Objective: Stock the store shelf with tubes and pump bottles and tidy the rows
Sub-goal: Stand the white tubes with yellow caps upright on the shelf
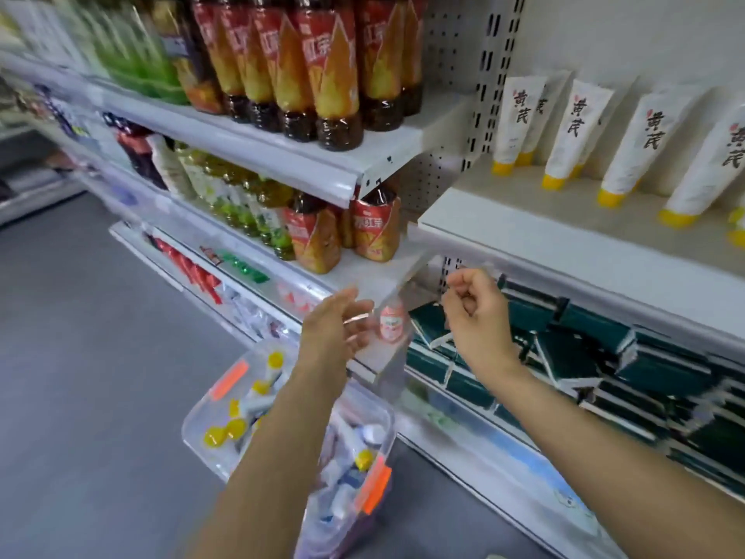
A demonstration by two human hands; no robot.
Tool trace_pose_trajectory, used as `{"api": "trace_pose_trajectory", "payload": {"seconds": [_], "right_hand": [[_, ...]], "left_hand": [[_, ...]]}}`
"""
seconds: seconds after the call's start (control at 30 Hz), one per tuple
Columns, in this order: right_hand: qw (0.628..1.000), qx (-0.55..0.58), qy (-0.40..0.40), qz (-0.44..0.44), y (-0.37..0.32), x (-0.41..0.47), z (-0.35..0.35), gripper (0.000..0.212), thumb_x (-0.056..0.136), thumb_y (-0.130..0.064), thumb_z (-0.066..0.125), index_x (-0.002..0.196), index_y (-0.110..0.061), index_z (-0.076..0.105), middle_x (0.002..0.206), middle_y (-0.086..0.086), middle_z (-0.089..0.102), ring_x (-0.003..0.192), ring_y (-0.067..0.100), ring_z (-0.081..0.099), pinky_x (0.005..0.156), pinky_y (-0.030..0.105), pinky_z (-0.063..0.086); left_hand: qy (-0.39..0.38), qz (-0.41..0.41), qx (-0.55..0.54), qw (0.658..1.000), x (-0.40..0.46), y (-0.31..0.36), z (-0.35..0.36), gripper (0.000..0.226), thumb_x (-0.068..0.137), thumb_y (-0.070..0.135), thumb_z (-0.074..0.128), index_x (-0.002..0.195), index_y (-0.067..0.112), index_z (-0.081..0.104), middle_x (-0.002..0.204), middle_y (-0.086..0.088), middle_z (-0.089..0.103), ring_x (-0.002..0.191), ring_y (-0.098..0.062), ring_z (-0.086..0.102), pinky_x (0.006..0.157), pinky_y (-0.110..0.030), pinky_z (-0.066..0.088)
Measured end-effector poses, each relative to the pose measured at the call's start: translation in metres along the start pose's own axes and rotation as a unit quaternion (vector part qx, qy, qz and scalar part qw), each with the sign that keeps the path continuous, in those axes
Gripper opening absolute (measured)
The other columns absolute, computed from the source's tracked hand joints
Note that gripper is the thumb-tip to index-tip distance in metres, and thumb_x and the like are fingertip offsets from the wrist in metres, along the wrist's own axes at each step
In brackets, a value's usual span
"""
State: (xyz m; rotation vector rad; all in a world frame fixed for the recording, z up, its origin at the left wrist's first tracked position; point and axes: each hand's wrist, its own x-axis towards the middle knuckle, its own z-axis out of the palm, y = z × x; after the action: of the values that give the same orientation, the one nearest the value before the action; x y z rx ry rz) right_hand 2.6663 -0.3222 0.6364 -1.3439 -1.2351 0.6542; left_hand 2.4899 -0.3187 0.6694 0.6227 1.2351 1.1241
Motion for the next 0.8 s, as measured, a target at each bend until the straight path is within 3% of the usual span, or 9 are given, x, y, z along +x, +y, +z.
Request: {"api": "trace_pose_trajectory", "payload": {"seconds": [0.17,0.33,0.4,0.53,0.7,0.73,0.8], "right_hand": [[0.995,-0.008,-0.081,0.056,0.031,-0.032,0.065,0.02,0.092,0.001,0.055,0.093,-0.019,0.056,0.082,-0.003,0.058,0.07,0.011,0.055,0.065,0.025,0.045],[0.972,-0.033,-0.176,0.149,0.064,-0.06,0.11,0.023,0.092,0.003,0.05,0.094,-0.019,0.057,0.081,0.005,0.059,0.065,0.016,0.055,0.062,0.032,0.049],[0.961,-0.048,-0.21,0.173,0.079,-0.067,0.126,0.021,0.091,0.004,0.05,0.099,-0.014,0.057,0.085,0.008,0.061,0.07,0.018,0.056,0.067,0.036,0.049],[0.927,-0.107,-0.282,0.225,0.113,-0.08,0.152,0.015,0.091,-0.004,0.052,0.101,-0.015,0.056,0.089,0.004,0.06,0.078,0.021,0.059,0.066,0.028,0.047],[0.869,-0.215,-0.355,0.269,0.161,-0.091,0.174,0.016,0.092,-0.011,0.051,0.107,-0.015,0.055,0.089,-0.005,0.057,0.088,0.019,0.058,0.075,0.029,0.045],[0.856,-0.242,-0.37,0.27,0.171,-0.092,0.177,0.019,0.092,-0.012,0.051,0.11,-0.013,0.054,0.094,-0.003,0.059,0.092,0.019,0.057,0.077,0.029,0.044],[0.826,-0.294,-0.401,0.263,0.19,-0.094,0.185,0.025,0.092,-0.016,0.051,0.116,-0.012,0.052,0.109,0.004,0.06,0.101,0.024,0.057,0.079,0.031,0.044]], "left_hand": [[0.094,-0.024,-0.019,0.995,0.015,-0.013,-0.092,0.01,0.096,0.022,0.054,0.097,0.02,0.063,0.078,0.004,0.071,0.066,-0.012,0.061,0.062,-0.023,0.045],[0.175,-0.061,-0.04,0.982,0.028,-0.037,-0.161,0.011,0.095,0.022,0.054,0.093,0.019,0.064,0.083,0.0,0.07,0.069,-0.014,0.061,0.063,-0.026,0.047],[0.198,-0.081,-0.039,0.976,0.037,-0.054,-0.181,0.011,0.095,0.021,0.053,0.094,0.017,0.064,0.084,-0.001,0.07,0.069,-0.015,0.061,0.062,-0.026,0.049],[0.216,-0.136,-0.011,0.967,0.057,-0.096,-0.205,0.011,0.095,0.018,0.053,0.092,0.014,0.062,0.081,-0.004,0.068,0.067,-0.016,0.06,0.059,-0.026,0.048],[0.21,-0.127,0.138,0.96,0.086,-0.15,-0.218,0.014,0.09,0.011,0.054,0.08,0.015,0.063,0.079,-0.006,0.064,0.071,-0.021,0.054,0.065,-0.029,0.041],[0.204,-0.121,0.186,0.953,0.092,-0.159,-0.22,0.01,0.089,0.01,0.056,0.087,0.012,0.065,0.083,-0.006,0.064,0.076,-0.022,0.055,0.07,-0.03,0.042],[0.187,-0.131,0.28,0.933,0.105,-0.176,-0.224,0.024,0.088,0.012,0.06,0.112,0.01,0.062,0.097,-0.006,0.064,0.093,-0.026,0.059,0.087,-0.033,0.047]]}}
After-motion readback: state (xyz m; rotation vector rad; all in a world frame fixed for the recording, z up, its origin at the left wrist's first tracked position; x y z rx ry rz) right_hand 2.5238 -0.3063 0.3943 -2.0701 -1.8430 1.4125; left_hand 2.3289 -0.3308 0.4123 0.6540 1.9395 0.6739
